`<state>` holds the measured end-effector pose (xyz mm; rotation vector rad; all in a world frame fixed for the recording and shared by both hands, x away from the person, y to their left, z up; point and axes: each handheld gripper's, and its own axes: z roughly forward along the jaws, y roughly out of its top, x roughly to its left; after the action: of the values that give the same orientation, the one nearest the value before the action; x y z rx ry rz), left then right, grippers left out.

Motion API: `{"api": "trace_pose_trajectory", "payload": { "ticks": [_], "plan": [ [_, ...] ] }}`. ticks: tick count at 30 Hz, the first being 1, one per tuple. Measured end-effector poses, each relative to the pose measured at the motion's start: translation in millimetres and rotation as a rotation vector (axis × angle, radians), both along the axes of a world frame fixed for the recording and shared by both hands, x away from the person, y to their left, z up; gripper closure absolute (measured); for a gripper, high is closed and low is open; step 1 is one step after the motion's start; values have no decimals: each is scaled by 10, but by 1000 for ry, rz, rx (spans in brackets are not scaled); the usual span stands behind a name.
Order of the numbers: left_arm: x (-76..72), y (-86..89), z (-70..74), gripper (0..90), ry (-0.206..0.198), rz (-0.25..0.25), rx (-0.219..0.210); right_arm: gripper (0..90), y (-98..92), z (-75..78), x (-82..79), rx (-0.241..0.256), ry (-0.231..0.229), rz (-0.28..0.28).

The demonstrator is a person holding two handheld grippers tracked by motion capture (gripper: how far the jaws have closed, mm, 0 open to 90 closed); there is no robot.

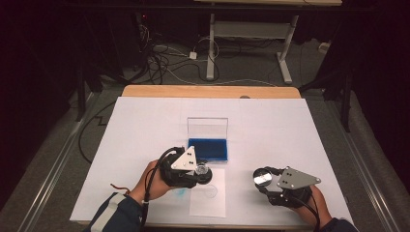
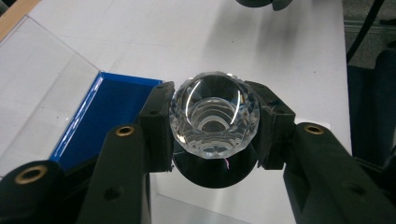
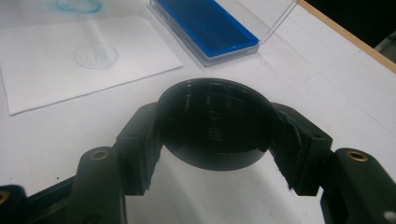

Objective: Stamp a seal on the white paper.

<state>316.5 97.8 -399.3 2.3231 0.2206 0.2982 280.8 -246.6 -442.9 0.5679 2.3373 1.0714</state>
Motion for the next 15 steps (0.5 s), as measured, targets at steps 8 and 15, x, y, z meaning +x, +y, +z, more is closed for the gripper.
{"api": "trace_pose_trajectory", "payload": {
  "ticks": [8,15],
  "plan": [
    [-32,-32,-40,544,-5,-10,10,385,-3,0,-4,-1,0,0],
    [-39,-40,-66,544,-2,-22,12,385,-1,-3,-6,-2,2,0]
  ]
}}
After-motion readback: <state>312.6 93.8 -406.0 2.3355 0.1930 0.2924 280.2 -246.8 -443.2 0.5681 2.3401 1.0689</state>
